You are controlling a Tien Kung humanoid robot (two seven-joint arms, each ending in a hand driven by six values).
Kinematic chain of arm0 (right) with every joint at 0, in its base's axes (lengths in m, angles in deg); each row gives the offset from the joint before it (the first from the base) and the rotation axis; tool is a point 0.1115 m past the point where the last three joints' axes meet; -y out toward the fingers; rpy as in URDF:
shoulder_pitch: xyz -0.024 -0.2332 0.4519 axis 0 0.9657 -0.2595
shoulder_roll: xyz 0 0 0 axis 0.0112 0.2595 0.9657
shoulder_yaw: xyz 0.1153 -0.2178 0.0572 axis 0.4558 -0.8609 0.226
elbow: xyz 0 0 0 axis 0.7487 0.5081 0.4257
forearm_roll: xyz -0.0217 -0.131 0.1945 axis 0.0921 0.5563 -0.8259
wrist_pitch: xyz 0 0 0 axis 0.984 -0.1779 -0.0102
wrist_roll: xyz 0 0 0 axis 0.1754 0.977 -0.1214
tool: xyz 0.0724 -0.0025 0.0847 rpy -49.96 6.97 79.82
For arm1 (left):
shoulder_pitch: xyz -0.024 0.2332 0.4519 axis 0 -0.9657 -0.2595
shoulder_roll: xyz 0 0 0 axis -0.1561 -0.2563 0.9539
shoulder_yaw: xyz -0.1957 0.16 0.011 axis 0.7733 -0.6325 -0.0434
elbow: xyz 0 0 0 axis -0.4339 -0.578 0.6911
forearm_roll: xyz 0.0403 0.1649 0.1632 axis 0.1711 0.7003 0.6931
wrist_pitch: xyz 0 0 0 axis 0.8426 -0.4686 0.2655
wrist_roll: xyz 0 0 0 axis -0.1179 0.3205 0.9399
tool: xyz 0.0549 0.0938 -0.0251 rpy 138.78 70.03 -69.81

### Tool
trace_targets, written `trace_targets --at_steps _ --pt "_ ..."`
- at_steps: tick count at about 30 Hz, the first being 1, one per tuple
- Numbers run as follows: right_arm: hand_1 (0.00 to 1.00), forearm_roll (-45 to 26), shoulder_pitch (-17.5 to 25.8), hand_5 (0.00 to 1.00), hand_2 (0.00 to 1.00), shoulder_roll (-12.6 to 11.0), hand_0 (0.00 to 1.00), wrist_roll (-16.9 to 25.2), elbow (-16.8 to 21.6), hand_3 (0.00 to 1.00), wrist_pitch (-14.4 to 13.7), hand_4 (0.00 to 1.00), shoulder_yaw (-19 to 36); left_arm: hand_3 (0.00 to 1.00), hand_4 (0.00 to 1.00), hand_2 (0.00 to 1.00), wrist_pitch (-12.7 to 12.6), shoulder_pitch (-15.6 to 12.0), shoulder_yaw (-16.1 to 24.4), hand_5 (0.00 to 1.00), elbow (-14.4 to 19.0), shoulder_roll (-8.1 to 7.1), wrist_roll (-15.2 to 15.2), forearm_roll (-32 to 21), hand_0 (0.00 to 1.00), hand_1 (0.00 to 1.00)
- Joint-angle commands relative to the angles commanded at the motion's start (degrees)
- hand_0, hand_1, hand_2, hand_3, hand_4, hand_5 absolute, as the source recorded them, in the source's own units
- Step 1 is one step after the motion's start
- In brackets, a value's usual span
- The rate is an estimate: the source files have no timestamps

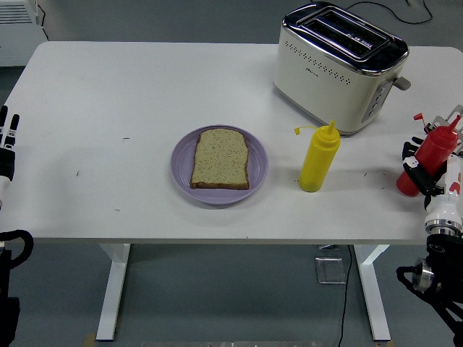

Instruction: Pick up the cup,pour liquid into bread,place the cup on the desk

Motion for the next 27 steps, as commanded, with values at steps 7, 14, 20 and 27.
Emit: trace_targets --at_steps 7,14,20,27 --pt "0.847 5.3 1.7 0.212 0.94 -0.4 0.904 0.0 1.5 0.991 0.0 0.755 1.7 0.692 0.51 0.736 0.0 -0.2 -0.2 0.998 0.0 -0.05 0.0 0.0 0.785 0.736" --pt "0.874 8.5 3.6 0.21 0.984 -0.6 0.94 0.0 2.4 0.998 0.0 0.763 3.1 0.693 0.51 0.735 0.0 -0.3 -0.2 0.998 0.0 -0.08 0.0 0.0 0.785 0.736" --pt "0.885 12.7 5.8 0.21 0.994 -0.5 0.955 -1.0 5.0 0.998 0.0 0.781 5.4 0.693 0.51 0.735 -0.1 -0.1 -0.2 0.998 0.0 -0.09 0.0 0.0 0.785 0.736" --pt "0.889 15.3 9.3 0.21 0.996 -0.5 0.964 -2.4 8.3 0.998 0.0 0.793 9.5 0.693 0.51 0.736 0.0 0.1 0.0 0.998 0.1 -0.16 0.0 0.0 0.785 0.736"
